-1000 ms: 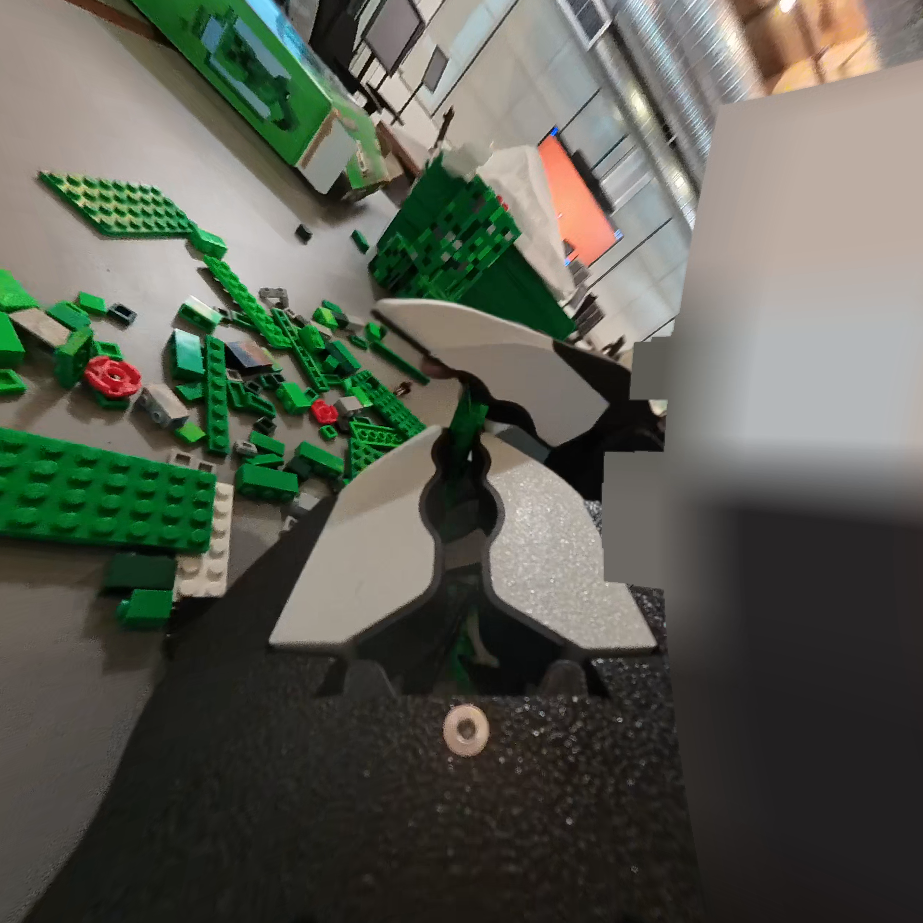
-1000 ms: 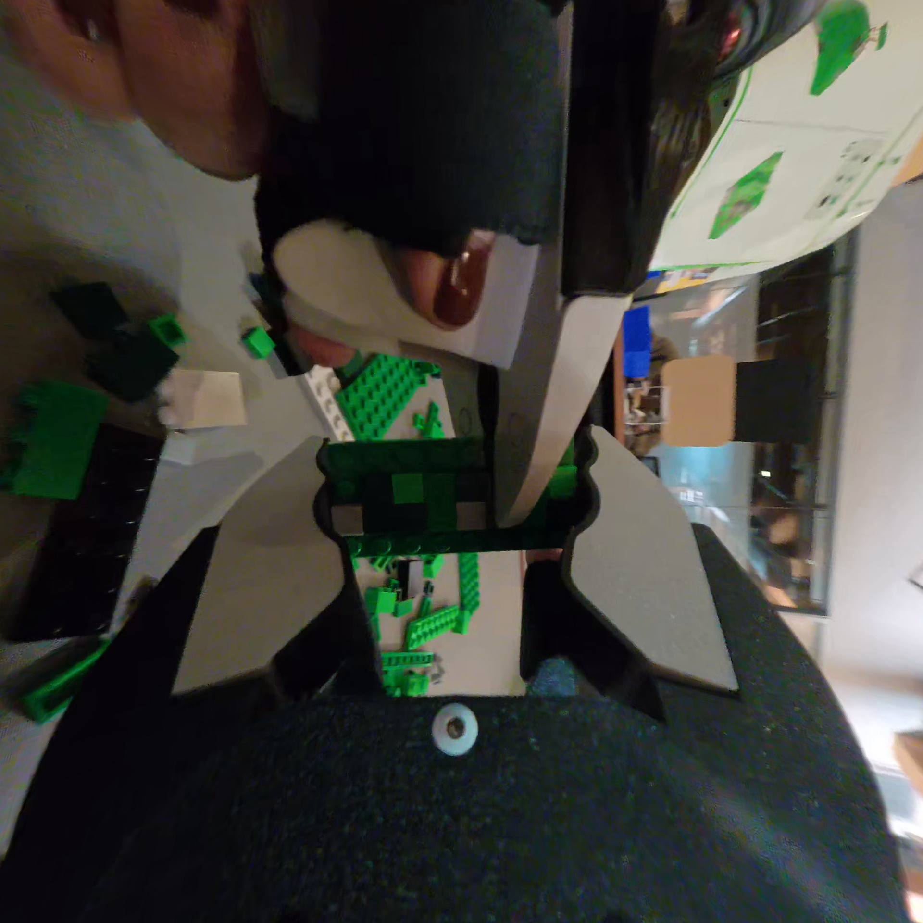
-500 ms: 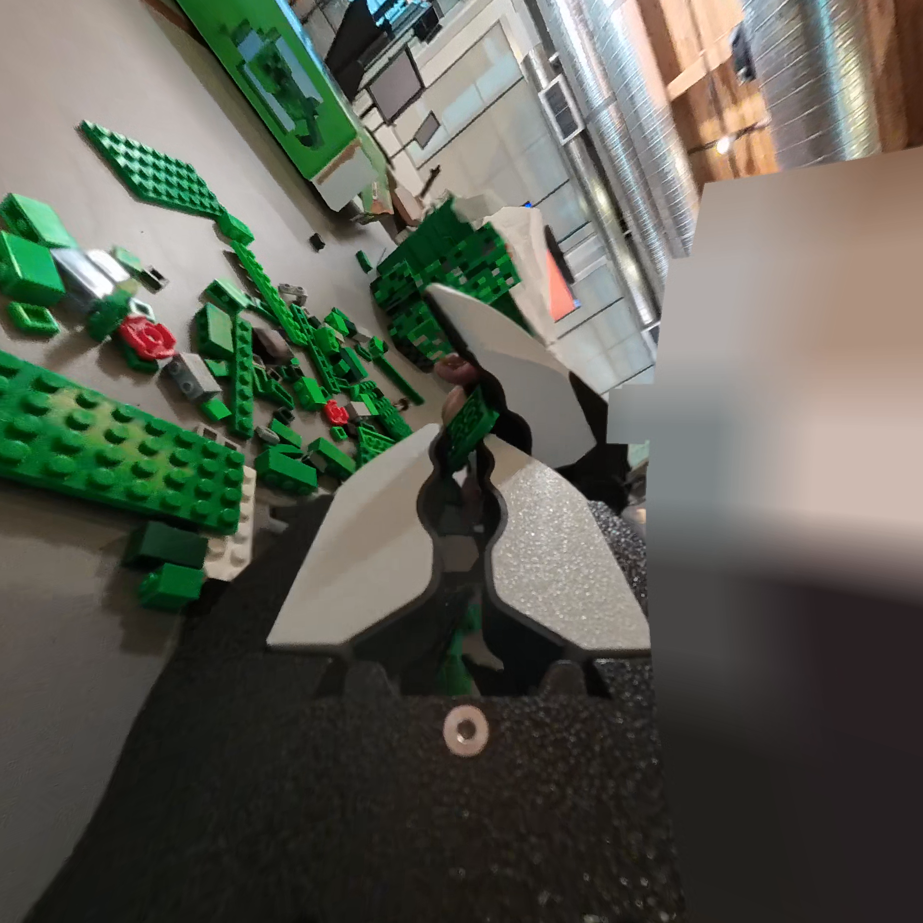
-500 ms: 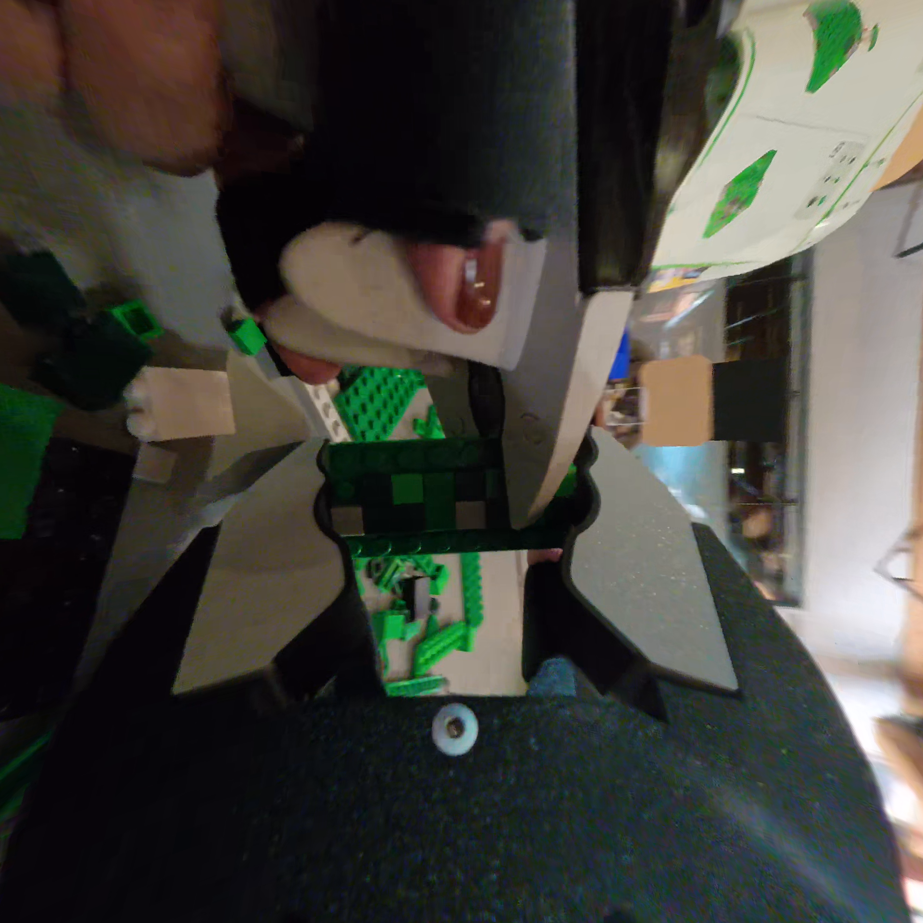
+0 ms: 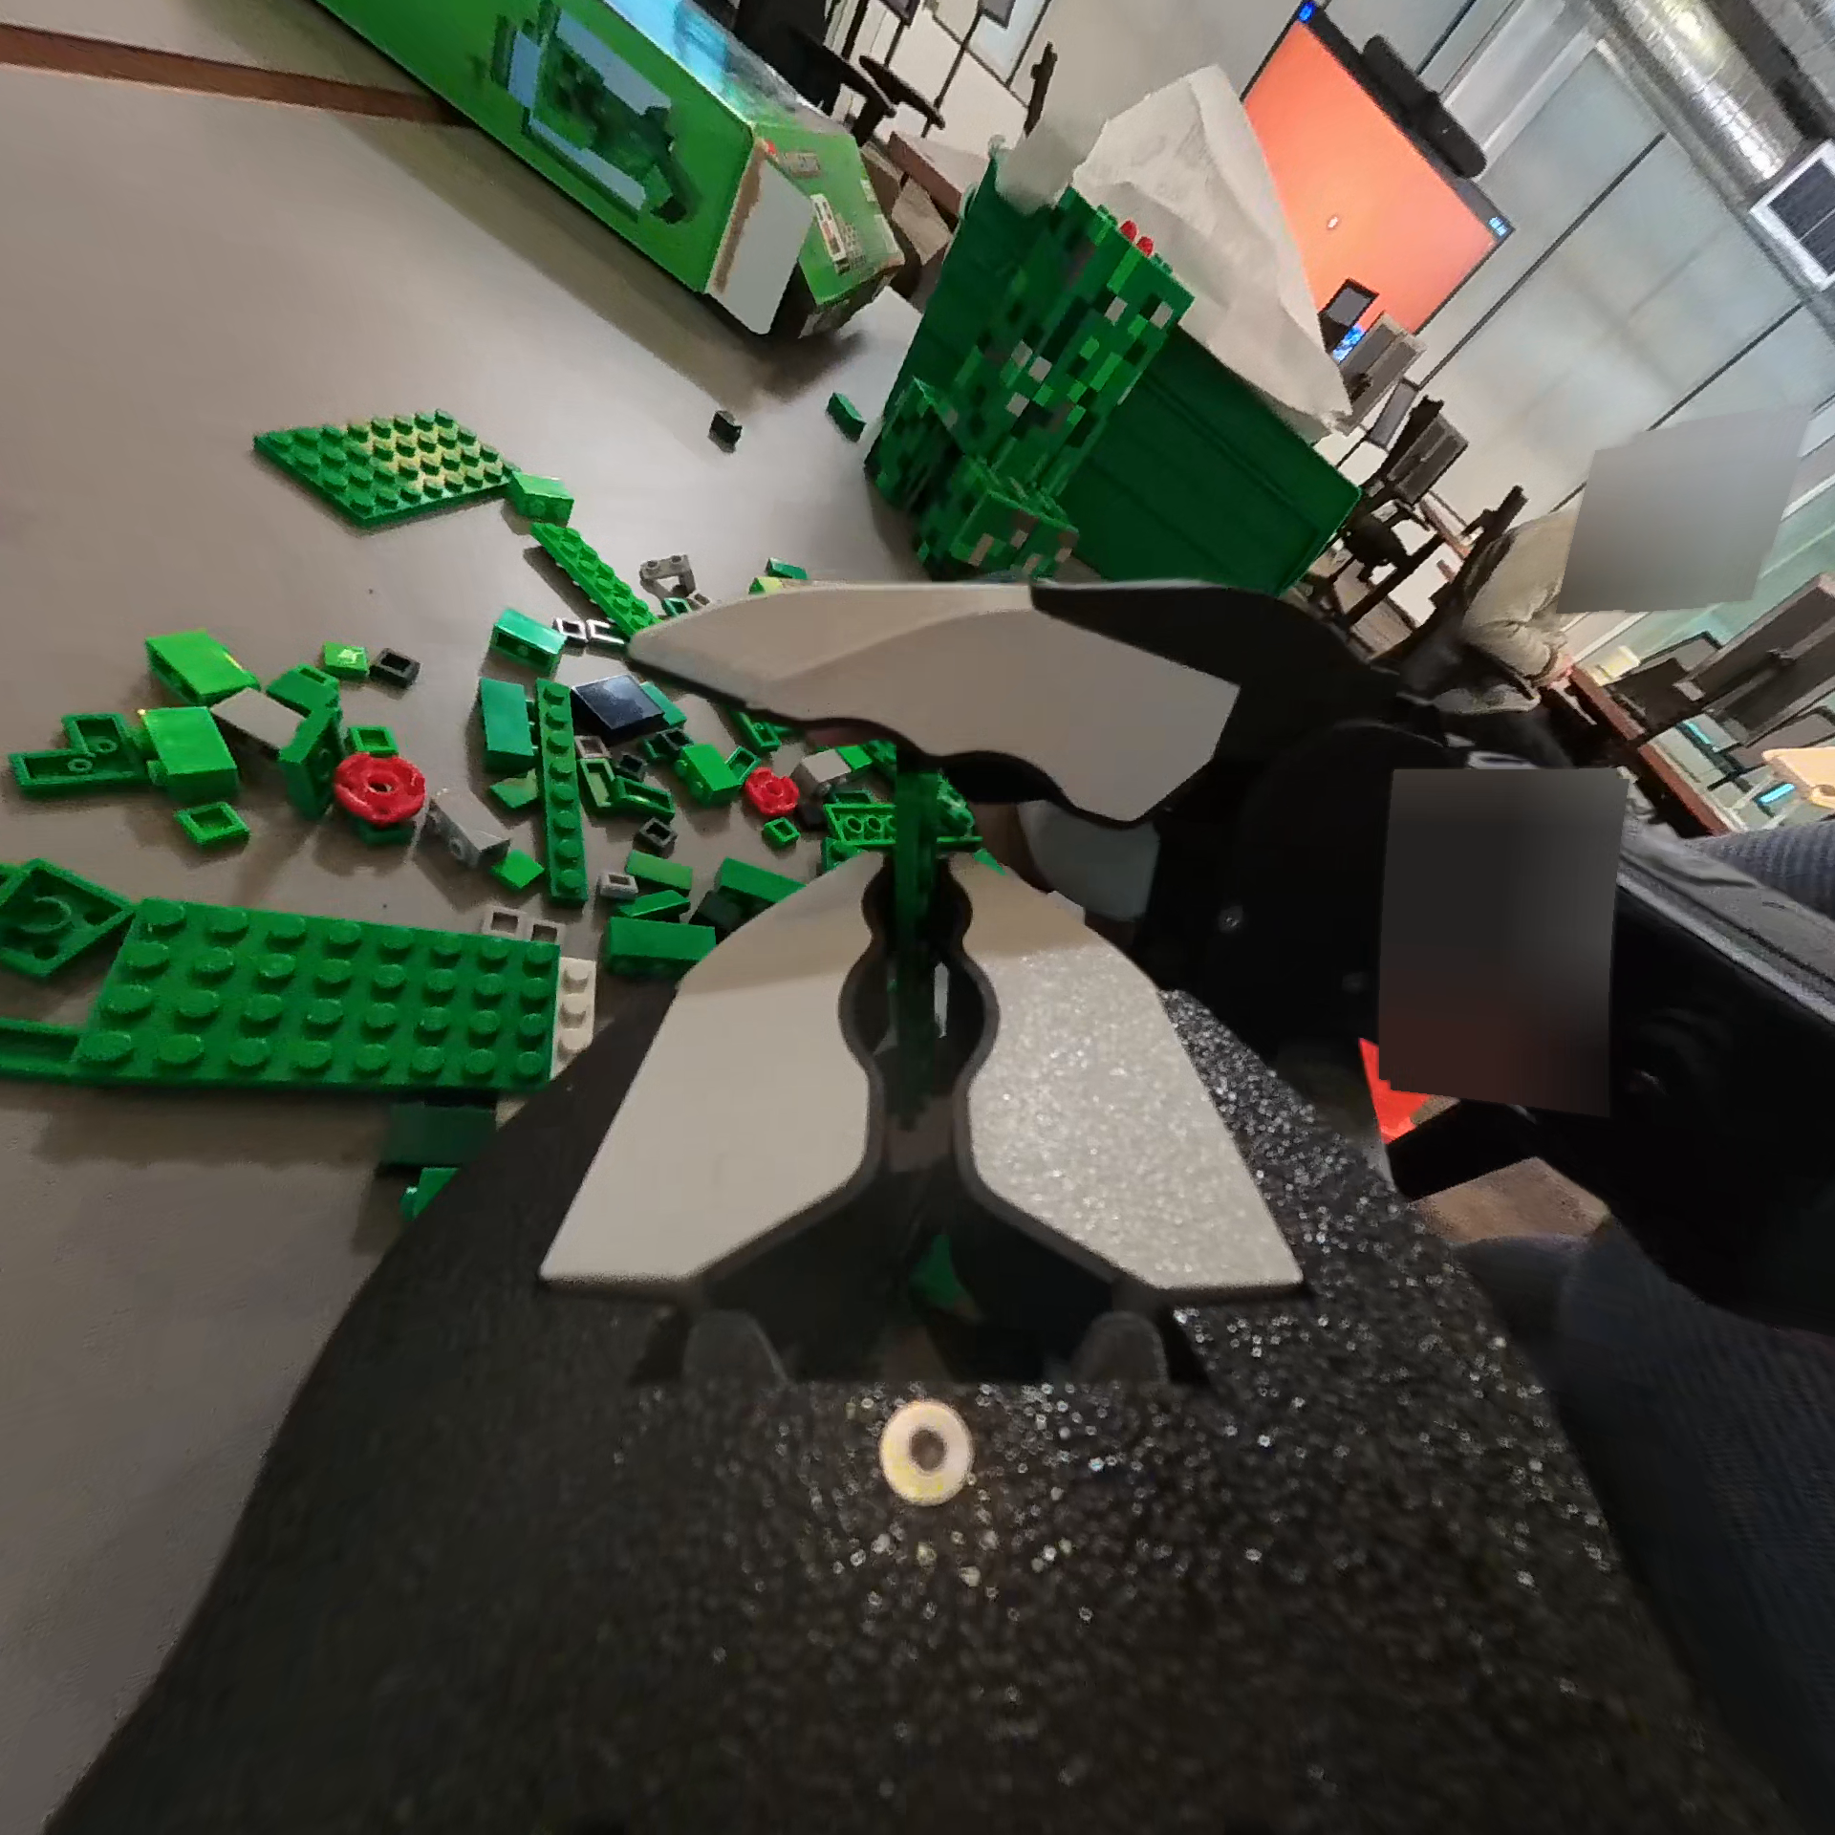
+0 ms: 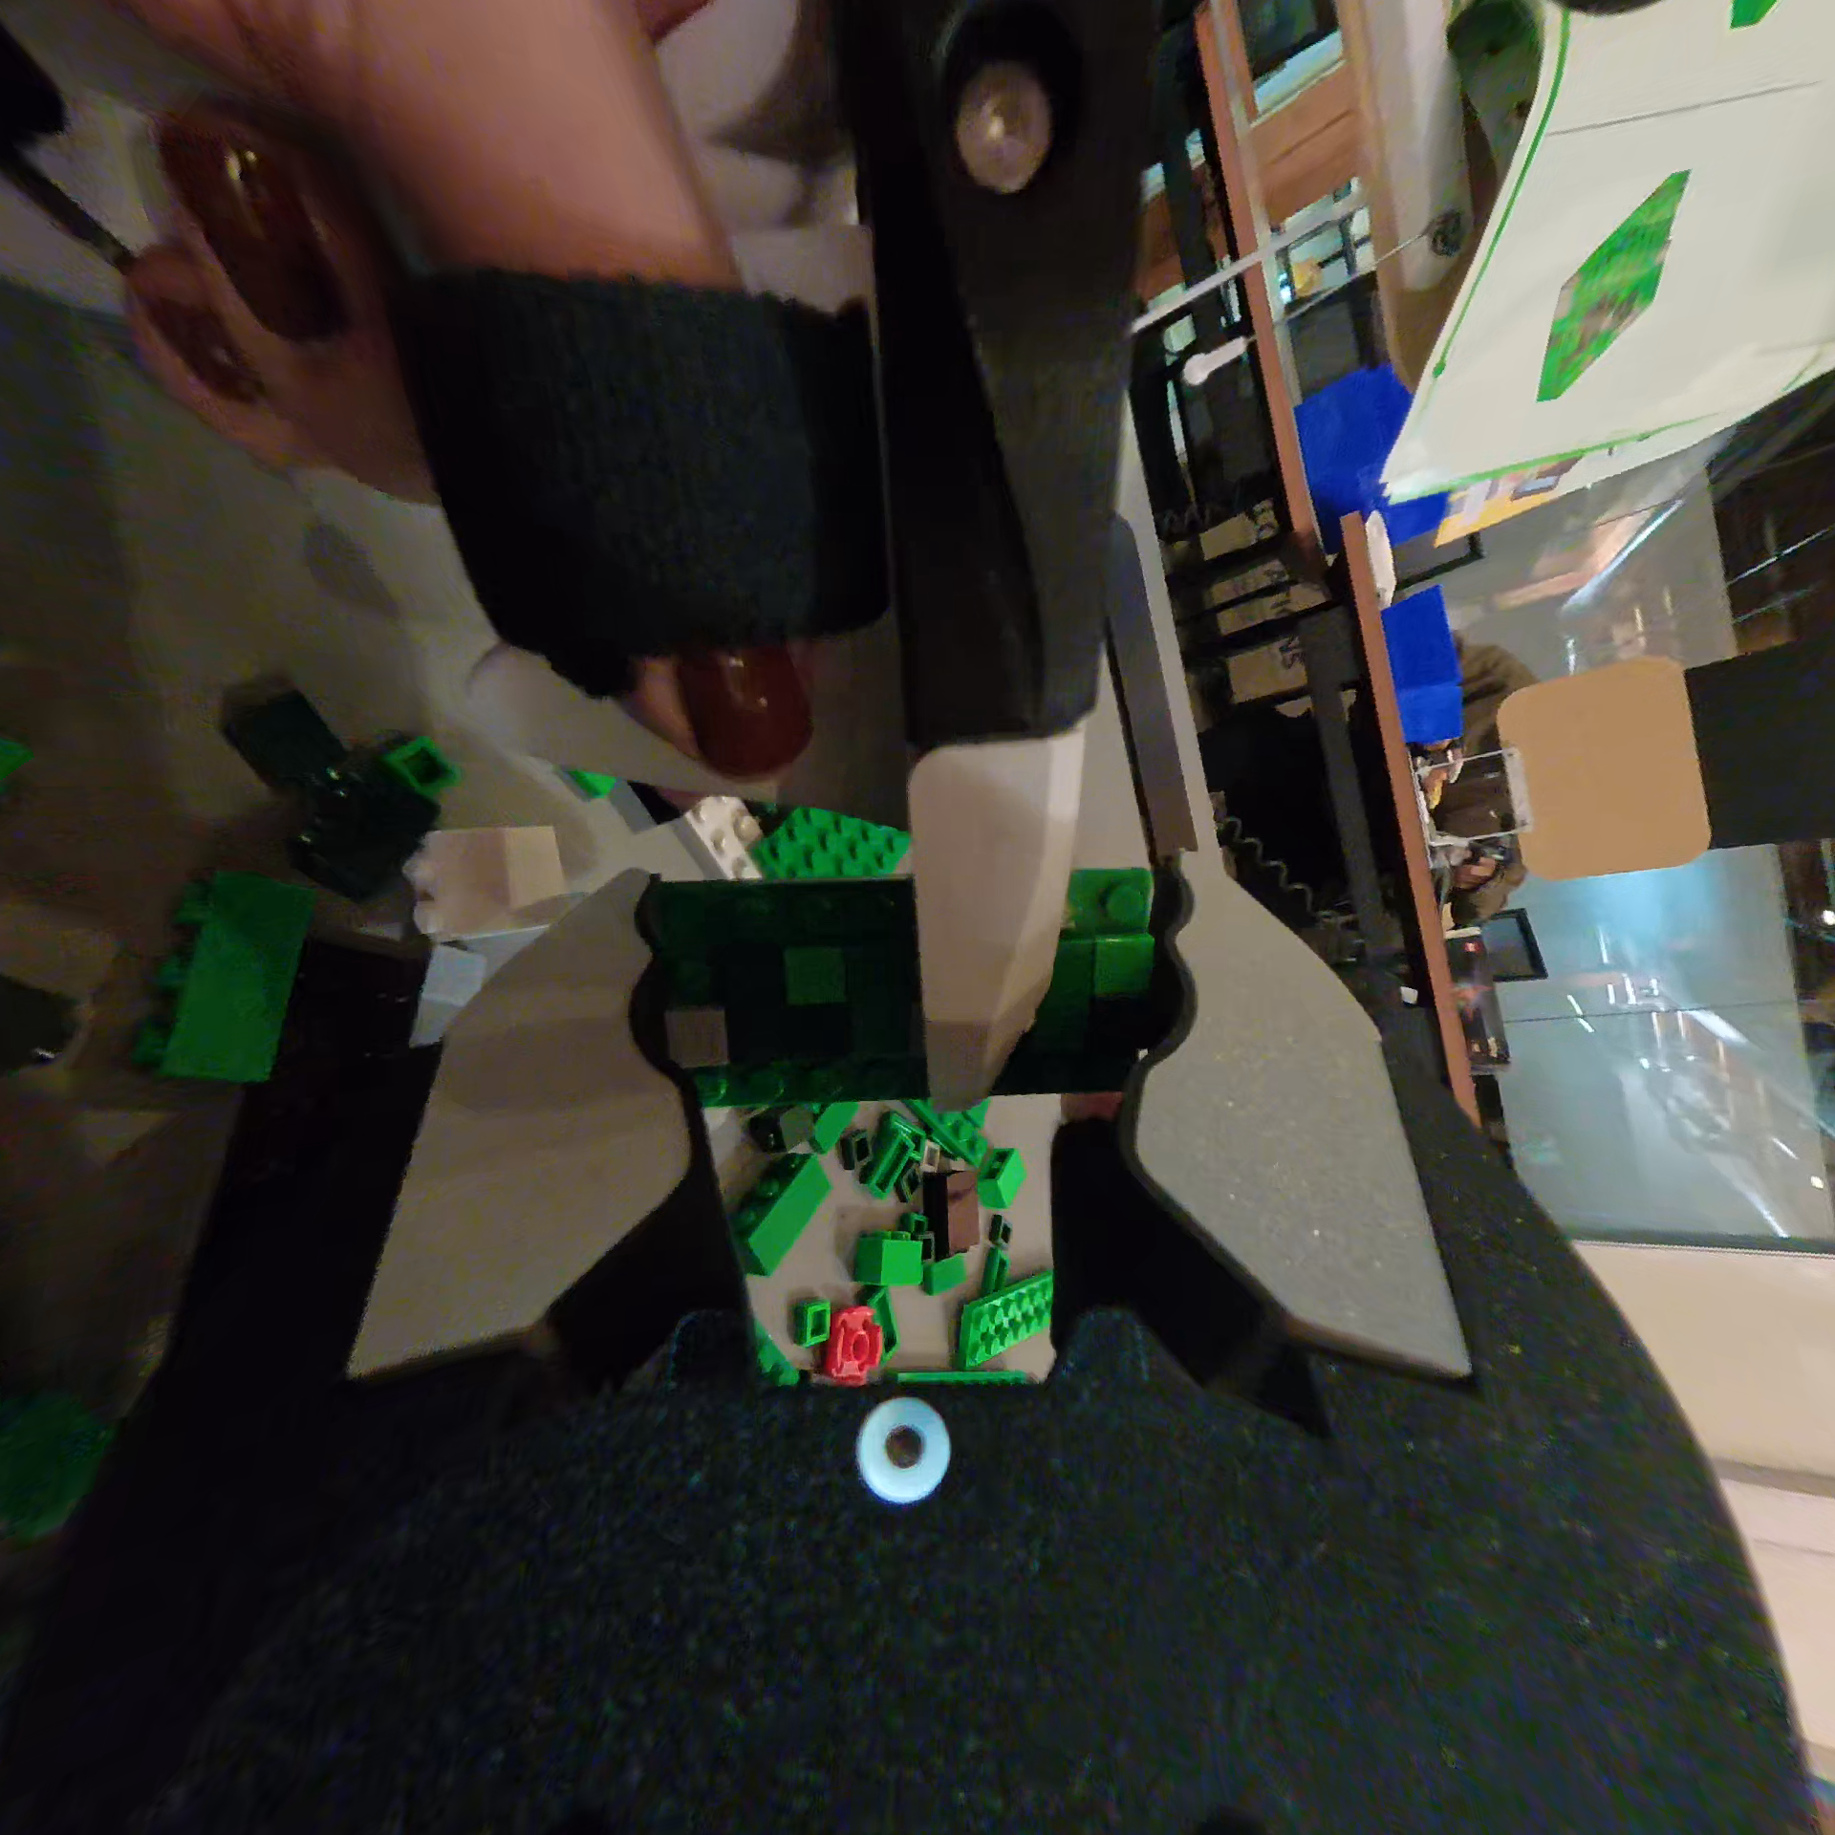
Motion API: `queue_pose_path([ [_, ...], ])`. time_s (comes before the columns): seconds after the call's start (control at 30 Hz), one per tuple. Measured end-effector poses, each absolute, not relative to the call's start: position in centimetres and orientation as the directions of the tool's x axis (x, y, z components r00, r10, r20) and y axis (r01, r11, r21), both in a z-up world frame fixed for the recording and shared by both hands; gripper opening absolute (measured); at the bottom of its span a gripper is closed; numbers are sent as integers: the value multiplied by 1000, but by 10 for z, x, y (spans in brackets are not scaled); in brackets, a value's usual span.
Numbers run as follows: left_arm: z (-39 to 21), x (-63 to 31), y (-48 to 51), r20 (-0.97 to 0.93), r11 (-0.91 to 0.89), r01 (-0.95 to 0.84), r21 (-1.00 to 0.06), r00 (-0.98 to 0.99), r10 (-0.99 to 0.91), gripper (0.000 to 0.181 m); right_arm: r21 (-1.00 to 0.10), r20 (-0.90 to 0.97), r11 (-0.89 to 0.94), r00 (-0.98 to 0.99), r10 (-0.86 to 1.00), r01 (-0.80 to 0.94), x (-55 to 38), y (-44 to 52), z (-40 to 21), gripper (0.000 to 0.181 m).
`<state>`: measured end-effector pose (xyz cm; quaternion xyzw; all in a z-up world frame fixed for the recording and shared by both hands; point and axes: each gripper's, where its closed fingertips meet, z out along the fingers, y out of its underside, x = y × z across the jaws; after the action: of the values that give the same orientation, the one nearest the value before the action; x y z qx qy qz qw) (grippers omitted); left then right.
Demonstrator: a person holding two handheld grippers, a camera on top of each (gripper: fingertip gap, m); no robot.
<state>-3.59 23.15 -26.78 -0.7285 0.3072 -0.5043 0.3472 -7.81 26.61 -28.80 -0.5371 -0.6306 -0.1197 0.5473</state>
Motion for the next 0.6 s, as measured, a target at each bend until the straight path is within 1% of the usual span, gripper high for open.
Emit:
queue_pose_path([
  [0.07, -267, -37, 231, 509, -562, -108, -820, 308, -803, 7, -435, 819, 392, 176, 546, 810, -79, 266, -288, 91],
  [0.2, -270, -38, 231, 411, -490, -172, -855, 352, -841, 6, -423, 820, 382, 168, 547, 822, -79, 266, -290, 92],
  [0.27, -270, -39, 232, 394, -479, -179, -860, 365, -844, 6, -405, 834, 393, 157, 529, 825, -78, 266, -289, 92],
  [0.37, -266, -38, 231, 477, -534, -117, -837, 322, -818, 7, -371, 863, 415, 143, 485, 831, -78, 268, -284, 92],
  [0.47, -258, -39, 230, 635, -650, -1, -760, 209, -744, 8, -261, 929, 445, 97, 357, 857, -77, 273, -276, 92],
  [0.6, -260, -39, 233, 703, -708, 41, -705, 171, -690, 11, -186, 958, 442, 61, 280, 877, -76, 279, -276, 92],
])
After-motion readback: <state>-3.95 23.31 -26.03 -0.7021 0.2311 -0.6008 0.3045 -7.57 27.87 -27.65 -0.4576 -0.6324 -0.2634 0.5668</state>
